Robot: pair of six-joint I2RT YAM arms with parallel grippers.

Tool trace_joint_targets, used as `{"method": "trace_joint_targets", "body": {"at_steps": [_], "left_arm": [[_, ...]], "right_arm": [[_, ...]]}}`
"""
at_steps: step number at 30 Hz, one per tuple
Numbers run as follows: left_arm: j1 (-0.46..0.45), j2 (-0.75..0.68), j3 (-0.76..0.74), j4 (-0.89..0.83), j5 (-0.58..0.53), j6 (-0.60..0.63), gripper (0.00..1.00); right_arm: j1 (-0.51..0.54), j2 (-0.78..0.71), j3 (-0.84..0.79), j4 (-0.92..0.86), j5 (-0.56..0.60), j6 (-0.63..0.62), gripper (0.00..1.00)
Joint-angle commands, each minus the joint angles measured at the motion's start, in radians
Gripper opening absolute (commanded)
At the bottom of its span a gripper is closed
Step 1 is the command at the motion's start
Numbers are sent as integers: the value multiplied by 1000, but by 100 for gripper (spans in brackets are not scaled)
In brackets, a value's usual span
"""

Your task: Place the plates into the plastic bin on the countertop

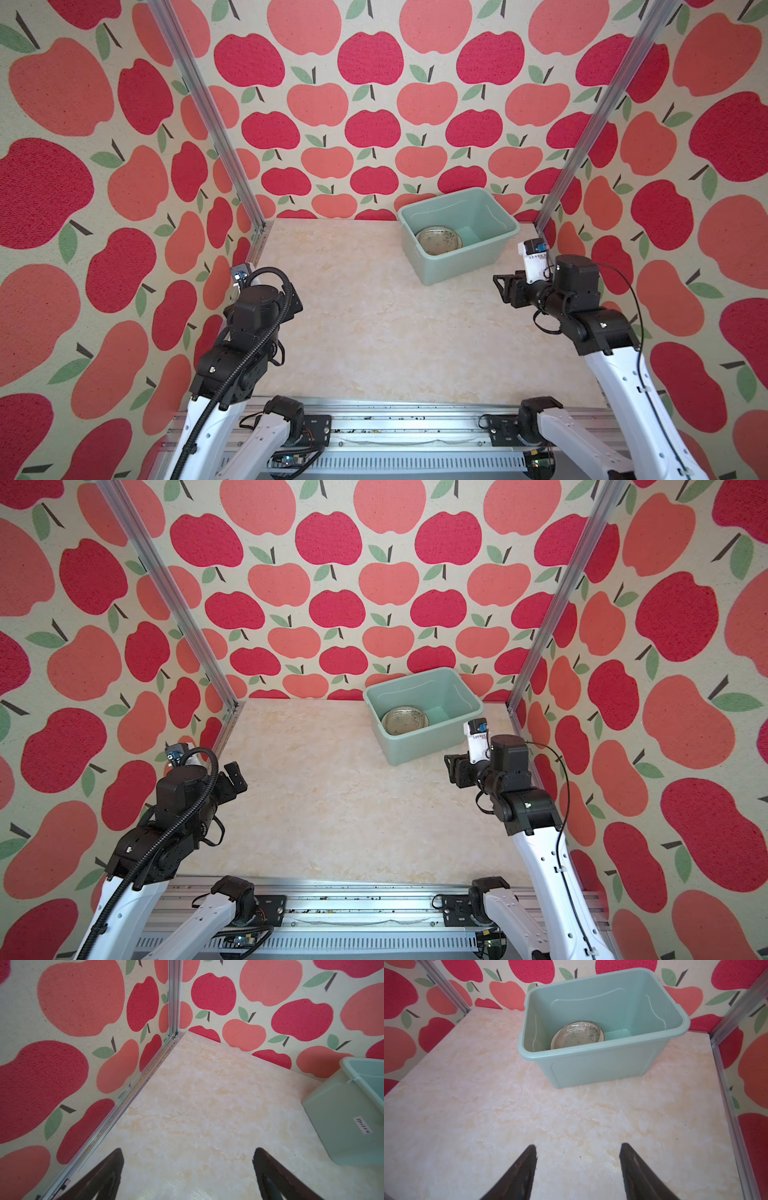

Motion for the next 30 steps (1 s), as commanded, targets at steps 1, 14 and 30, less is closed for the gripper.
{"method": "trace_joint_targets", "body": {"at_steps": [1,14,30], "left_arm": [[84,-28,-102,137,-19,64,99],[434,207,-487,744,349,67,99],[431,731,-641,1569,428,231,99]], "right_arm": [[-19,-46,-158,125,162,-23,68],[-177,73,-531,650,237,17,72],[-195,499,-629,1391,160,-28,76]]}}
